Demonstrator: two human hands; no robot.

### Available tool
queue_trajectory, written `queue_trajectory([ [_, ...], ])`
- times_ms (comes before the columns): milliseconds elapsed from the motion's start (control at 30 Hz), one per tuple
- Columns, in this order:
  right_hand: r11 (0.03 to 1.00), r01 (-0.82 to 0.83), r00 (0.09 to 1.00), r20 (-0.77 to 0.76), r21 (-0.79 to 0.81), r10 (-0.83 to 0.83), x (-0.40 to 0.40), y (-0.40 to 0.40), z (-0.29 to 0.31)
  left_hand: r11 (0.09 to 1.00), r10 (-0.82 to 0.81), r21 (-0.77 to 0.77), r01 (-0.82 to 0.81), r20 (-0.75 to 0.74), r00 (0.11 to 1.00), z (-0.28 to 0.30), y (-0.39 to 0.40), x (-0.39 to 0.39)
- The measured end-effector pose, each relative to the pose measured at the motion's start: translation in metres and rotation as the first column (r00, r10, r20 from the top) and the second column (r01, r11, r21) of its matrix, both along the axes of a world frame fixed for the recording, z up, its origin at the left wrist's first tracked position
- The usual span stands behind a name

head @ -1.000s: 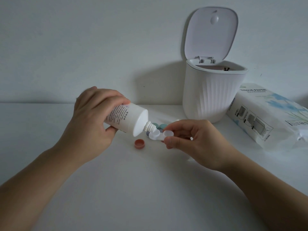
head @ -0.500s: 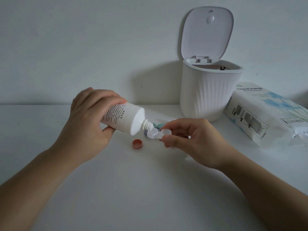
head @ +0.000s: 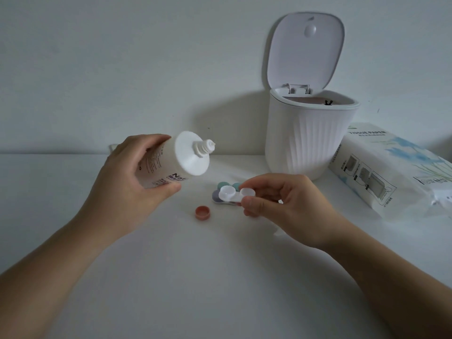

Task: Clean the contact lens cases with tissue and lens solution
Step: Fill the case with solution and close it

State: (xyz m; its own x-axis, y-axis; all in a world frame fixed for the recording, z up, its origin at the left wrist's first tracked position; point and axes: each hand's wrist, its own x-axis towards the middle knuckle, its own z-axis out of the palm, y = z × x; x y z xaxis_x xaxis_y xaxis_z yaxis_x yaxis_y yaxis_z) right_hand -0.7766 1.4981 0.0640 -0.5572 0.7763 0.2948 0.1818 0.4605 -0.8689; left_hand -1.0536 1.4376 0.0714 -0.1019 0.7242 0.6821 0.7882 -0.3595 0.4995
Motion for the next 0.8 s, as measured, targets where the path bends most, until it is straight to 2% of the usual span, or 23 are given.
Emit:
queue_trajectory([
  [467, 0.999, 0.006, 1.000, 0.015, 0.038, -0.007, 0.000, 0.001, 0.002, 0.987, 0.106, -0.155, -0.050, 0.384, 0.917, -0.007, 0.010, -0.007],
  [667, 0.999, 0.019, 1.000, 0.021, 0.041, -0.020, 0.001, 0.002, 0.001, 0.975, 0.146, -0.215, -0.052, 0.448, 0.882, -0.004, 0.010, -0.005],
  [800, 1.000, 0.017, 1.000, 0.013, 0.022, -0.017, 0.001, 0.001, 0.003, 0.983, 0.180, -0.103, -0.152, 0.381, 0.907, -0.003, 0.006, -0.002],
])
